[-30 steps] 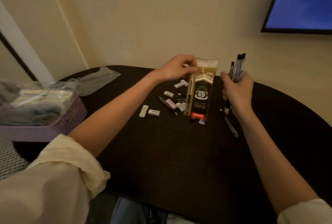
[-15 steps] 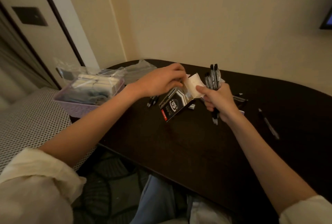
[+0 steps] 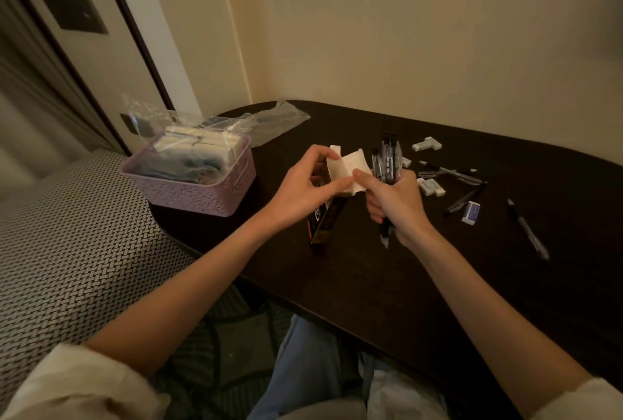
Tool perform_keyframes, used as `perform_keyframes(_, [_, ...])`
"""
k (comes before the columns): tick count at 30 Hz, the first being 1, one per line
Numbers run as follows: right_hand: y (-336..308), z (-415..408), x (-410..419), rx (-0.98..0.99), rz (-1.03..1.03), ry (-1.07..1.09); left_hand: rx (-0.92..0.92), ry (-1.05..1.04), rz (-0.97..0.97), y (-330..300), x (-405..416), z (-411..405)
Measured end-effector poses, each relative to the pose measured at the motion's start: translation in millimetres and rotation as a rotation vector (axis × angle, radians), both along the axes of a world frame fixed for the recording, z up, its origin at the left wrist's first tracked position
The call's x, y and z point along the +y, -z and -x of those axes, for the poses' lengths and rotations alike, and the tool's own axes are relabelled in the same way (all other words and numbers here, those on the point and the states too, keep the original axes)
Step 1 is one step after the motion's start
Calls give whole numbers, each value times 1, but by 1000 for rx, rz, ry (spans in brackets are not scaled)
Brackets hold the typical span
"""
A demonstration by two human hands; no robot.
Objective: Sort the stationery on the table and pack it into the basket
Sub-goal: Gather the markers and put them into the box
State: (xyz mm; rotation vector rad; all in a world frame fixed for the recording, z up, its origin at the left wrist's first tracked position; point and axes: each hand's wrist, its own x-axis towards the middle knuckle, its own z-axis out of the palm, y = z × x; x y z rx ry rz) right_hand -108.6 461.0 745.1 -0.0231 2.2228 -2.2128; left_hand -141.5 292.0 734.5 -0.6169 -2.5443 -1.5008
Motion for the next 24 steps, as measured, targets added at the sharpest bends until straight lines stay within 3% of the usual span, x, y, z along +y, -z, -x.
perform_keyframes(3, [1,-2,-2,-23,33,8,-56,69,-35,3,-7,-7])
perform_keyframes(8, [0,-4,-4,-14,16,-20,41,34,-13,9,-16,-16])
perform_keyframes(10, [-4,-5,-5,27,4,90,71,20,11,10,-13,-18])
perform_keyframes(14, [-30,-6,2,173,245,322,86,-9,56,9,1,-18])
perform_keyframes(19, [-72,3,7,199,537,279,106,-46,122,9,25,-15])
perform_keyframes(24, [-65,20,-8,100,419,437,131,-55,179,10,38,-16])
